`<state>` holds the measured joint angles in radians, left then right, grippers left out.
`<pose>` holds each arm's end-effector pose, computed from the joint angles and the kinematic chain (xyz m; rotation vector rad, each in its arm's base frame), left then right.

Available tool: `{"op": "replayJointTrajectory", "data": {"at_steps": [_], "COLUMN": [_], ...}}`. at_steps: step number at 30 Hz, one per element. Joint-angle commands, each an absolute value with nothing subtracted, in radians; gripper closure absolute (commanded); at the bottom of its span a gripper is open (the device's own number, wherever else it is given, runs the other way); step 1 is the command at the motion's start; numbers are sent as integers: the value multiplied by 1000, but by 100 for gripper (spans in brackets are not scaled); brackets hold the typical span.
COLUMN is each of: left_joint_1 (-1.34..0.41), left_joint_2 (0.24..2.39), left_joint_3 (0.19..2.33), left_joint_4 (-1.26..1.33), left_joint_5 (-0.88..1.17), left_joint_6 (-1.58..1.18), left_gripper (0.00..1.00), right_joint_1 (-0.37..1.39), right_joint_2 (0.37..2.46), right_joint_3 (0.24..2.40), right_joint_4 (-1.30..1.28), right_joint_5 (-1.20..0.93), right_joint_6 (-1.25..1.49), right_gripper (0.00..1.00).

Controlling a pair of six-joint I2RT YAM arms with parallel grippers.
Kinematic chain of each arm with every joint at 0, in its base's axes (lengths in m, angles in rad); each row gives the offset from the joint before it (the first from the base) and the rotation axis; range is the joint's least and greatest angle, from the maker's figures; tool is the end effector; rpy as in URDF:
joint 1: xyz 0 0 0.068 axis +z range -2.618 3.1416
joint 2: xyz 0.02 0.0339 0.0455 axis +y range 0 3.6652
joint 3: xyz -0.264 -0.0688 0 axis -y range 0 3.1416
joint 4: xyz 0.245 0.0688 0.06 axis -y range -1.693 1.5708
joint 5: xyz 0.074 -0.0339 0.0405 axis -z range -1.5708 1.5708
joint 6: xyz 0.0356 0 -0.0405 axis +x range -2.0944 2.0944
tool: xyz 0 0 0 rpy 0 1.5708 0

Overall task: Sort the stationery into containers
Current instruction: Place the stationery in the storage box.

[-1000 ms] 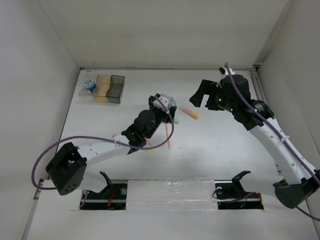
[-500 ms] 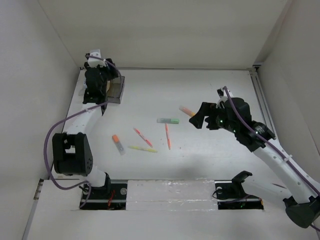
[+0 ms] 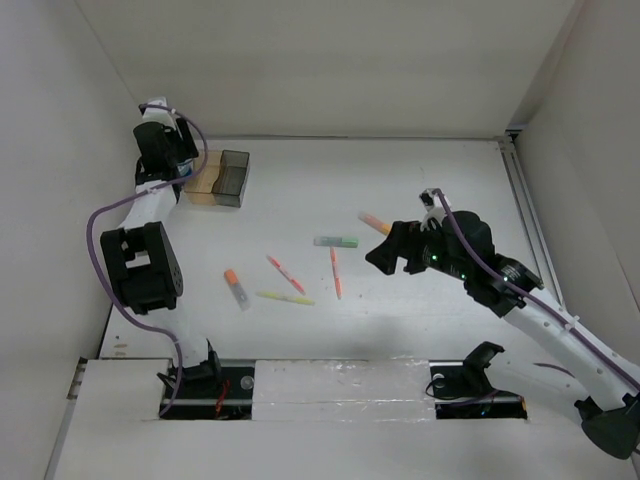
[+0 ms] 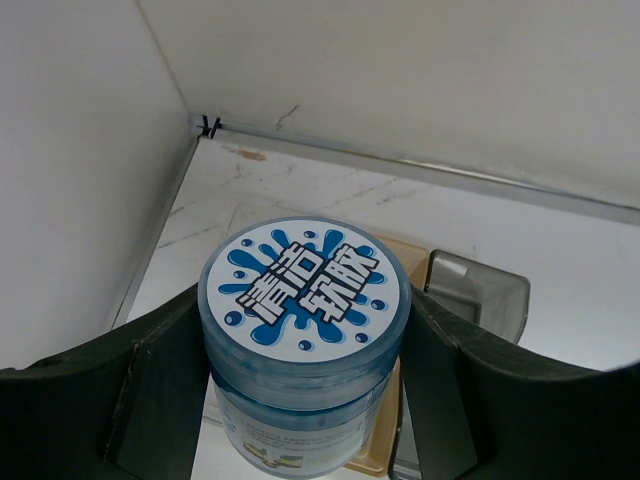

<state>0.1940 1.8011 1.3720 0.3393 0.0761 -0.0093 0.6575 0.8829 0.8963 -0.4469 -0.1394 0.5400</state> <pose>0.4294 0.0816 0.3133 -0.1110 1.6572 0.0770 0.1519 0.1235 0.3348 -0.2185 2.1068 0.8842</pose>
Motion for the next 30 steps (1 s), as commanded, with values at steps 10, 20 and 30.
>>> {"op": "replayJointTrajectory", "data": {"at_steps": [10, 20, 30], "left_joint_1": [313, 339, 339], "left_joint_2": [1885, 1997, 2052], "left_joint_3": [1424, 1509, 1529], "left_joint_4": [417, 426, 445], "left_joint_5": [173, 268, 278], "left_joint_6": [89, 49, 40], "left_gripper": [100, 100, 100], "right_joint_1": [676, 686, 695], "right_joint_2": [877, 931, 940], "right_joint_3": [862, 850, 859], "right_joint_4": [-335, -302, -302], "right_joint_5": [-159, -160, -150], "right_joint_6": [529, 529, 511], "right_gripper": [0, 0, 0]}}
